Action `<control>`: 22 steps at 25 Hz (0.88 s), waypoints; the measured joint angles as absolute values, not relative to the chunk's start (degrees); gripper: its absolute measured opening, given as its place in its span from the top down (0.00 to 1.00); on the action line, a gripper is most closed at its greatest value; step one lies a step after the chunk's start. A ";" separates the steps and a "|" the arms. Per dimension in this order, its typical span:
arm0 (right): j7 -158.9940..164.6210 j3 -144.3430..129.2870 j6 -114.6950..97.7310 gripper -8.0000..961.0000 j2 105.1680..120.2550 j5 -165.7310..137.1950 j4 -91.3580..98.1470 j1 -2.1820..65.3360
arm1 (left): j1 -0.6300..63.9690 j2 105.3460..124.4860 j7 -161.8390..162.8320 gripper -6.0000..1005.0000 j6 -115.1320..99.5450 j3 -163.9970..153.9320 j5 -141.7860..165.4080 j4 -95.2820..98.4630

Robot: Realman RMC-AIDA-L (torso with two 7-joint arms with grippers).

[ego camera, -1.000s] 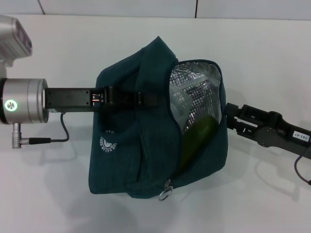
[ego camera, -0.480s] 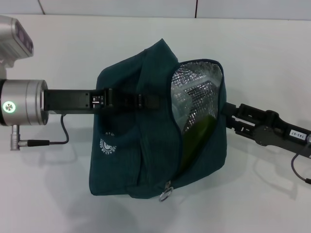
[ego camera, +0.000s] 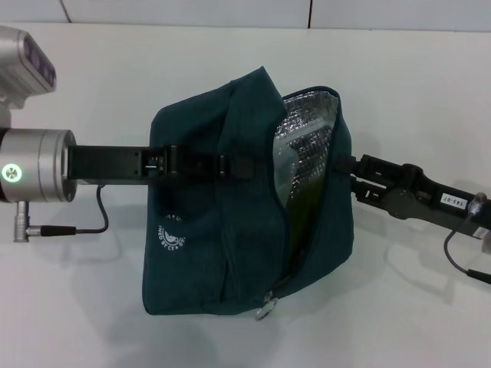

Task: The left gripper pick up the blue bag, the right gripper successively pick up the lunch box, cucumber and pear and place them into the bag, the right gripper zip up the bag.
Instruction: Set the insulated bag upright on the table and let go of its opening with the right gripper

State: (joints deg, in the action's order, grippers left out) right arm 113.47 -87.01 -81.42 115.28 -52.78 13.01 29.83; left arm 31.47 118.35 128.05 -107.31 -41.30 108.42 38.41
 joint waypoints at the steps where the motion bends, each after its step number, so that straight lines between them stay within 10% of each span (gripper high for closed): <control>1: 113.47 -87.01 -81.42 0.35 115.28 -52.78 13.01 29.83 | 31.49 118.37 128.01 0.91 -107.36 -41.30 108.42 38.41; 16: 109.92 -86.92 -81.66 0.40 115.26 -53.26 13.27 30.40 | 31.46 118.38 127.42 0.91 -107.96 -41.40 108.35 38.23; 22: 109.56 -86.89 -81.37 0.63 115.32 -53.26 13.27 30.41 | 31.47 118.38 127.42 0.91 -107.96 -41.40 108.38 38.23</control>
State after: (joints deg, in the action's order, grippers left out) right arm 109.56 -86.89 -81.37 115.32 -53.26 13.27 30.41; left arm 31.47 118.38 127.42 -107.96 -41.40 108.38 38.23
